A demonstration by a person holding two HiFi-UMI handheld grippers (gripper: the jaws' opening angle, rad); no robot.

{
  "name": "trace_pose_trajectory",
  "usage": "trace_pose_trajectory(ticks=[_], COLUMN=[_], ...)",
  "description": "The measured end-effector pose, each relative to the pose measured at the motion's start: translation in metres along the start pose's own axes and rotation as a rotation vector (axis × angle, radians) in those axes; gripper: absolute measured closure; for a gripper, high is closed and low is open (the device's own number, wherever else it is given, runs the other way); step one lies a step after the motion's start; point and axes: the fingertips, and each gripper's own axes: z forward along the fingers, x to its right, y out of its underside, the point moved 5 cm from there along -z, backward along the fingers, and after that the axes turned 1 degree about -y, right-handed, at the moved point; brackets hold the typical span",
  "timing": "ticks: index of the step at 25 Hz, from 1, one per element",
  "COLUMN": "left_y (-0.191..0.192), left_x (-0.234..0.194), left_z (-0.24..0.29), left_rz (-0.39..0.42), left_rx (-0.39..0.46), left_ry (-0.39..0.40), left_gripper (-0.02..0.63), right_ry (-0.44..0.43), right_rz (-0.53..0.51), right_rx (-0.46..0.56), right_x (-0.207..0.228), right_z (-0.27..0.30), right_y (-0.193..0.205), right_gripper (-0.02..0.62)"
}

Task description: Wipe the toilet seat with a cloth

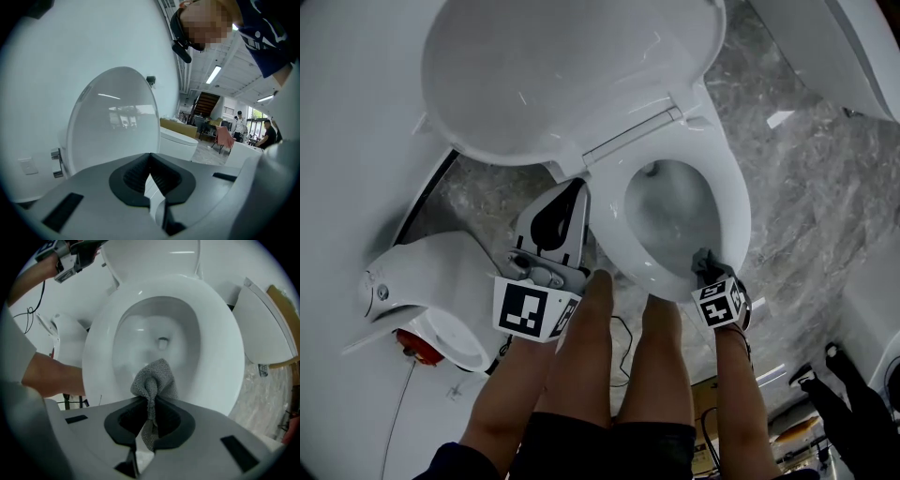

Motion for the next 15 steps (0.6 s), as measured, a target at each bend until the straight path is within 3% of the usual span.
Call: trace_pose_trajectory(ticks=[4,8,11,15], left_y=[-0.002,-0.001,0.001,-0.004], left_x=[0.005,0.011,0.018,0.028], left_z=[-0.003,-0.01,-0.017,-0.028], left_rz=[0.017,0.026,0.029,0.044], left_rx=[0.003,0.004,0.006,0.011], left_ry=[0.013,0.01,0.011,0.011], left_gripper=[0.594,0.594,0.594,0.594], right_ry=[-0.088,-0.179,-0.311,-0.251], right_rz=[0.128,0.139,0.185,0.207], right_rx=[0.079,0.126,0.259,0.507], right_x=[-0.04,-0.061,-0.073,-0.067], right_z=[0.001,0.007,0.003,-0.035], right_y=[0.002,-0.029,-0.065,-0.096], right_gripper=[0.546,0.546,0.546,0.546])
